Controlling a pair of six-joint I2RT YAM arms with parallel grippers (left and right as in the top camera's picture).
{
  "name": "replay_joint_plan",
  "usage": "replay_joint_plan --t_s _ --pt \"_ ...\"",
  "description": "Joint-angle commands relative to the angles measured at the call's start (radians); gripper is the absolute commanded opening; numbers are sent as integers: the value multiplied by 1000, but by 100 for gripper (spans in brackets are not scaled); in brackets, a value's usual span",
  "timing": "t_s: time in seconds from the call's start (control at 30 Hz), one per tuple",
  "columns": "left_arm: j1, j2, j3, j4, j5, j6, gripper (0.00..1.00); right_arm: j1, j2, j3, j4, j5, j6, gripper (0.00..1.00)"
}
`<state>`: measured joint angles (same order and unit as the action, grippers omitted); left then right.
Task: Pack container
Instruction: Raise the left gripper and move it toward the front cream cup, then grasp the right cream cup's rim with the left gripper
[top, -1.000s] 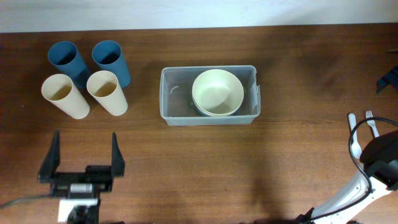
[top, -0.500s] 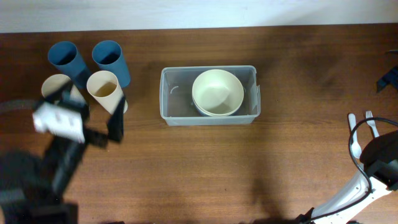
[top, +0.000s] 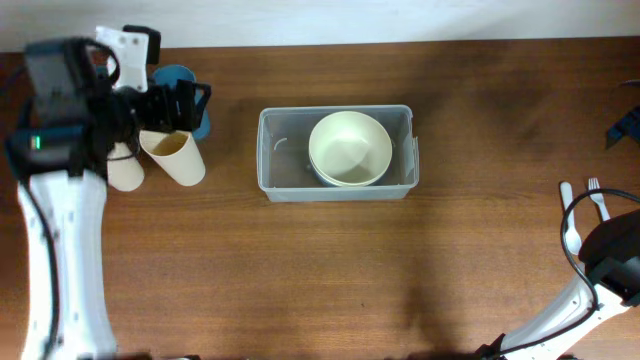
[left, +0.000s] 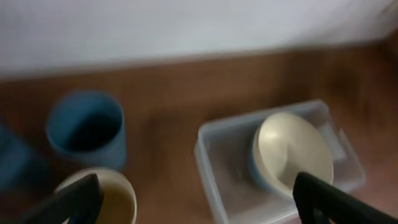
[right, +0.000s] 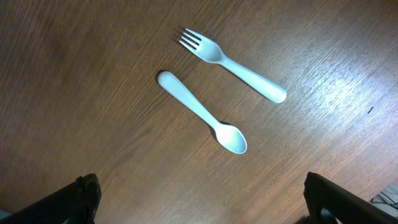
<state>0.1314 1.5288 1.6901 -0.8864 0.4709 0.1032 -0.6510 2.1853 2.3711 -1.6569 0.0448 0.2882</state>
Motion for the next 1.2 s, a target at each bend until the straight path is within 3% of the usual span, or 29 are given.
replay_joint_plan --t_s 0.0,0.23,0.43,0.63,0.77,1.17 --pt "5 95 150 -140 -100 -16 100 5 -13 -5 0 13 8 99" --pt "4 177 222 -407 -154 -19 100 5 -13 -5 0 13 8 99" --pt "-4 184 222 -417 -127 -19 100 5 -13 -5 0 13 8 99" --pt "-4 212 222 -396 -296 -38 99 5 -13 -5 0 13 8 99" --pt "-8 273 222 -404 -307 -109 100 5 -13 -5 0 13 8 99" --pt "-104 381 222 -405 -401 -108 99 5 -13 -5 0 13 8 99"
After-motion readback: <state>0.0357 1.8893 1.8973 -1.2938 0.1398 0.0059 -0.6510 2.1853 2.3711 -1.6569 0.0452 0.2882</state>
